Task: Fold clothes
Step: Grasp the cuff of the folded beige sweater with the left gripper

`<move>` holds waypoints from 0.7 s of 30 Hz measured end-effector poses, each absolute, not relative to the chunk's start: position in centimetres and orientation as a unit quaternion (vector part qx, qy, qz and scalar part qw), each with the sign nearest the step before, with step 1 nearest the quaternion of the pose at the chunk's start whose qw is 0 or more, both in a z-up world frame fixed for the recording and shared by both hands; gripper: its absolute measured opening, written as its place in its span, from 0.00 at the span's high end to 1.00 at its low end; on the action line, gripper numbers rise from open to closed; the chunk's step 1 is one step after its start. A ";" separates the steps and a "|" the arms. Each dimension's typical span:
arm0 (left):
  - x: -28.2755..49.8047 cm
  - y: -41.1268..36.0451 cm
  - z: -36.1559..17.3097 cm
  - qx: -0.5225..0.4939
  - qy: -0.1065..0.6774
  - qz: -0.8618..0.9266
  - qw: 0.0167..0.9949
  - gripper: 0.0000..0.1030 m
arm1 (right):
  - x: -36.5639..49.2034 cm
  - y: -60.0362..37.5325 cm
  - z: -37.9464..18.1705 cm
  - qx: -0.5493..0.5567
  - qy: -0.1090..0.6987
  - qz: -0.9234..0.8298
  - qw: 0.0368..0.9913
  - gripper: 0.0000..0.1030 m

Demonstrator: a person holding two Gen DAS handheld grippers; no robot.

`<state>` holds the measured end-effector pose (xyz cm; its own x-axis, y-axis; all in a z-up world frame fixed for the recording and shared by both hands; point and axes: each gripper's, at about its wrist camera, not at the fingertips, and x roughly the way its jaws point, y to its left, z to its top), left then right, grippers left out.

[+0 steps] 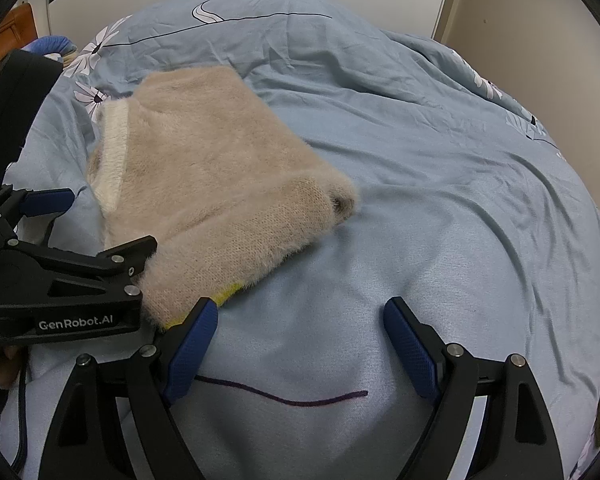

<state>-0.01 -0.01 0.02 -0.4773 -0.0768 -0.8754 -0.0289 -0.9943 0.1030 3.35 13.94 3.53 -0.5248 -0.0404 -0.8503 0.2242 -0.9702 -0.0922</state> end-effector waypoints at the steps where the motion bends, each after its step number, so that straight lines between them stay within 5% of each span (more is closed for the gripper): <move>1: -0.1 -0.1 0.2 0.511 -0.046 -0.858 0.011 0.00 | 3.3 13.9 3.5 0.481 0.095 -0.868 0.076 0.17; 18: -5.6 -4.8 7.2 0.467 0.065 -0.882 -0.001 0.00 | 3.9 15.4 4.6 0.463 0.033 -0.881 0.095 0.17; 21: -8.7 -8.6 7.2 0.478 0.110 -0.871 0.017 0.09 | 3.9 15.5 4.6 0.463 0.032 -0.881 0.096 0.17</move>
<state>-8.68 -8.58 7.15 -0.5422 0.0752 -0.8369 0.1349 -0.9753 -0.1751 3.94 15.54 4.56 -0.5534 -0.1388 -0.8213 0.1981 -0.9797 0.0321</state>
